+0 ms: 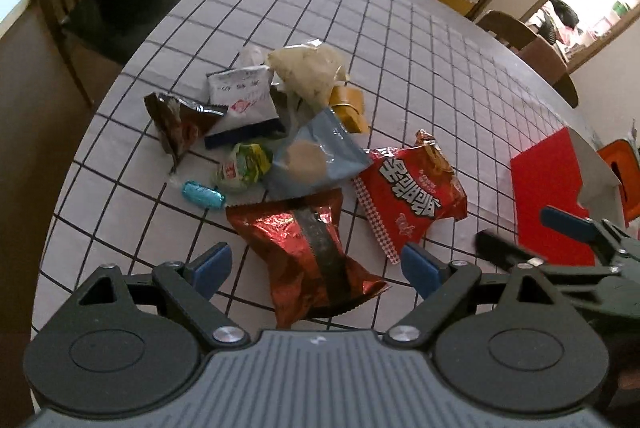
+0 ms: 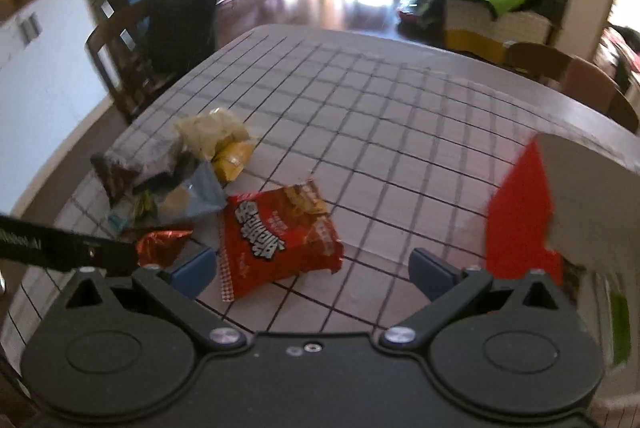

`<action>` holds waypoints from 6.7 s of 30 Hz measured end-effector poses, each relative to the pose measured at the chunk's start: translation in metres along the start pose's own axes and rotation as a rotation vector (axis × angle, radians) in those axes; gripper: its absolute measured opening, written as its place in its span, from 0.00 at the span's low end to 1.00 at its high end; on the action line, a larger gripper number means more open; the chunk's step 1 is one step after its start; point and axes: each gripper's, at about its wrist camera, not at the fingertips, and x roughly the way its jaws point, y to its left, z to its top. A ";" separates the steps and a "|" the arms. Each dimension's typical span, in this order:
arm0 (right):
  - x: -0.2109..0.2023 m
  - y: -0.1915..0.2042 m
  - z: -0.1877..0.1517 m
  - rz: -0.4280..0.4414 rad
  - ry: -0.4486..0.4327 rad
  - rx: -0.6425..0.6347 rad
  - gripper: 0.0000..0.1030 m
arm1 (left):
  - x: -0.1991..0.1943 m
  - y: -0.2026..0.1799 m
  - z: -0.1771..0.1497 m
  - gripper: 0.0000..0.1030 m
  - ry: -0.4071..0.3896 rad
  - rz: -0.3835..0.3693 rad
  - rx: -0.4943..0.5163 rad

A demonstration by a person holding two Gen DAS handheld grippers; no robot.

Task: Organize snacks
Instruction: 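Grasp the red chip bag with the right tool while the left tool grasps the red-black cookie pack, then carry both bags into the red box and open both tools to release, then withdraw both open tools from the box toward the remaining snacks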

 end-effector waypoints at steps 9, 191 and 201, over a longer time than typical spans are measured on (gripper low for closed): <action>0.049 0.022 0.011 0.032 0.049 -0.274 1.00 | 0.024 0.009 0.008 0.89 0.076 0.036 -0.095; -0.149 -0.199 -0.041 -0.034 -0.230 0.125 1.00 | -0.013 -0.287 -0.033 0.80 -0.237 -0.134 0.521; -0.133 -0.143 -0.033 0.005 -0.283 0.176 1.00 | -0.030 -0.209 -0.024 0.88 -0.280 -0.125 0.467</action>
